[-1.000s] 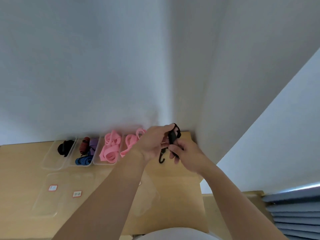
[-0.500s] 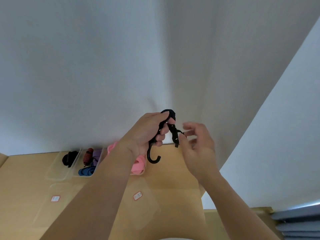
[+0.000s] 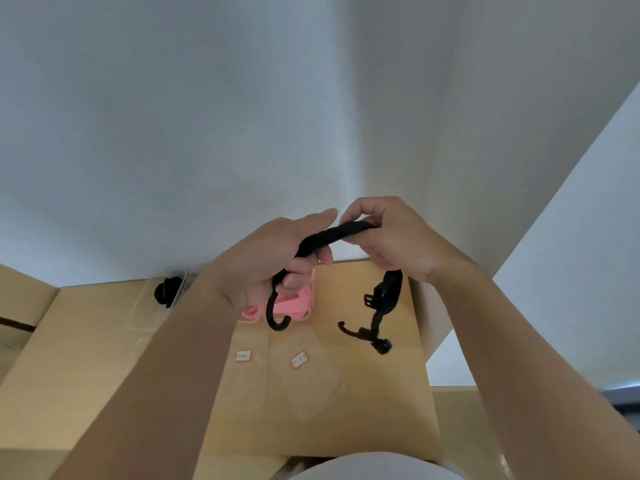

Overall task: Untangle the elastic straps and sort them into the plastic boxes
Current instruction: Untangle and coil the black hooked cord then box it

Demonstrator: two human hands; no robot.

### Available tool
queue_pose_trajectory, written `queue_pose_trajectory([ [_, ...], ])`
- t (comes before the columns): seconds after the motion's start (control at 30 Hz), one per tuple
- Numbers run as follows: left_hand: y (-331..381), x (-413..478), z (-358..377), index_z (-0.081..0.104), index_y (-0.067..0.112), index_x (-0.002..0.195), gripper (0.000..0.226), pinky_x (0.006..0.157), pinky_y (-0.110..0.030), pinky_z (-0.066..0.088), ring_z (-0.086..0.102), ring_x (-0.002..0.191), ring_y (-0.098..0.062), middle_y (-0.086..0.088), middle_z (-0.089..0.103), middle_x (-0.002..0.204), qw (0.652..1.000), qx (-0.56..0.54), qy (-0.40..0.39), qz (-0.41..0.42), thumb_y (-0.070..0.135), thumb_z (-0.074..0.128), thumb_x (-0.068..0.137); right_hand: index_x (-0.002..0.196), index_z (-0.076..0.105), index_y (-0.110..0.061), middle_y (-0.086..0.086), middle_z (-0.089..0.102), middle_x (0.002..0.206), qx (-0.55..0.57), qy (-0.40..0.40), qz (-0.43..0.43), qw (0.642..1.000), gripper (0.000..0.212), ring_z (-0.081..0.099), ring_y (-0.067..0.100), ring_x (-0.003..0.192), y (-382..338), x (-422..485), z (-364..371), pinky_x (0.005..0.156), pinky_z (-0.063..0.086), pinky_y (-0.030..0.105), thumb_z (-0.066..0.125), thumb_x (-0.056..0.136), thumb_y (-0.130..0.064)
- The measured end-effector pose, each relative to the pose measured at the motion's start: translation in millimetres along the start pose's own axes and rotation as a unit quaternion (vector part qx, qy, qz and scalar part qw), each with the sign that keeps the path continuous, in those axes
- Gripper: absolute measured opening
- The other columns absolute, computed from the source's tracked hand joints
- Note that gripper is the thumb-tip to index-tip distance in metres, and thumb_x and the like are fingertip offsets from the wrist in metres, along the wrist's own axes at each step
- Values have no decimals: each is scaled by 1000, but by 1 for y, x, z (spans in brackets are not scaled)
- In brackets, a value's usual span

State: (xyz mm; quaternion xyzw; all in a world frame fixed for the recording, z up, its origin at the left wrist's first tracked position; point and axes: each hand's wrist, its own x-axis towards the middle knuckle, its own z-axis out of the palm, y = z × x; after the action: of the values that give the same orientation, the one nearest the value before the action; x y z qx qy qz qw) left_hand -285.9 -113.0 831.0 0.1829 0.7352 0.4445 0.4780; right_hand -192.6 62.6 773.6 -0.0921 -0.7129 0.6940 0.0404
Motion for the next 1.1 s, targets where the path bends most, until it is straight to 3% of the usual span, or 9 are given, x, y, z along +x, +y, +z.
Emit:
queue_pose_trajectory([
  [0.1, -8, -7, -15, 62, 19, 48, 63, 39, -22, 20, 23, 35, -12, 6, 24, 42, 998, -29, -53, 1, 48, 46, 102, 72, 63, -18, -1, 38, 52, 1, -138, 59, 989, 18, 19, 15, 40, -2, 0, -2, 39, 17, 20, 74, 86, -19],
  [0.17, -9, -11, -23, 65, 15, 61, 49, 37, -20, 20, 24, 33, -9, 7, 26, 41, 989, -113, -93, 35, 38, 46, 100, 70, 62, -14, 0, 42, 51, 35, -172, 72, 982, 26, 26, 14, 39, -2, -1, 7, 38, 25, 20, 71, 88, -31],
  [0.27, -2, -13, -36, 66, 7, 83, 32, 37, -21, 21, 30, 37, -9, 6, 31, 47, 963, -215, -123, 104, 27, 44, 95, 61, 55, -11, 4, 41, 54, 75, -118, 56, 989, 58, 39, 19, 46, 4, -1, 30, 51, 42, 29, 53, 93, -59],
  [0.37, 9, -11, -44, 67, 2, 108, 39, 46, -26, 26, 41, 55, -15, -1, 44, 65, 954, -221, -139, 148, 21, 36, 95, 62, 57, -14, 3, 32, 49, 93, -24, 49, 994, 69, 30, 18, 42, 13, -1, 56, 57, 48, 33, 38, 89, -74],
  [0.5, 12, -13, -41, 51, -6, 137, 44, 58, -27, 46, 59, 73, -19, -11, 66, 93, 943, -209, -188, 180, 5, 42, 96, 75, 59, -19, 5, 34, 49, 184, 39, 78, 979, 65, 25, 17, 36, 14, -2, 79, 43, 37, 26, 36, 91, -78],
  [0.63, 14, -13, -53, 54, -5, 134, 42, 75, -27, 57, 70, 92, -23, -13, 72, 105, 931, -234, -195, 199, -4, 53, 92, 66, 56, -24, 4, 46, 53, 224, 89, 60, 969, 56, 59, 25, 41, 12, -4, 96, 43, 46, 26, 47, 87, -75],
  [0.8, 12, -12, -69, 55, -13, 128, 39, 101, -34, 55, 66, 123, -32, -16, 72, 121, 911, -298, -217, 183, -1, 56, 91, 69, 65, -20, 6, 41, 43, 140, 192, 0, 971, 46, 63, 29, 43, 9, -9, 127, 61, 60, 36, 53, 96, -56],
  [0.97, 2, -18, -78, 62, -9, 118, 33, 89, -32, 60, 72, 112, -29, -19, 72, 121, 929, -214, -233, 190, 8, 58, 89, 83, 65, -11, 7, 62, 62, 101, 232, -14, 967, 38, 64, 23, 47, 15, -23, 155, 45, 50, 25, 51, 104, -40],
  [1.1, -7, -24, -80, 67, -8, 109, 32, 84, -30, 62, 75, 95, -23, -16, 76, 104, 943, -194, -214, 163, 13, 62, 85, 82, 64, -27, 6, 61, 54, 51, 275, -24, 960, 32, 67, 27, 50, 21, -32, 170, 49, 52, 27, 49, 103, -46],
])
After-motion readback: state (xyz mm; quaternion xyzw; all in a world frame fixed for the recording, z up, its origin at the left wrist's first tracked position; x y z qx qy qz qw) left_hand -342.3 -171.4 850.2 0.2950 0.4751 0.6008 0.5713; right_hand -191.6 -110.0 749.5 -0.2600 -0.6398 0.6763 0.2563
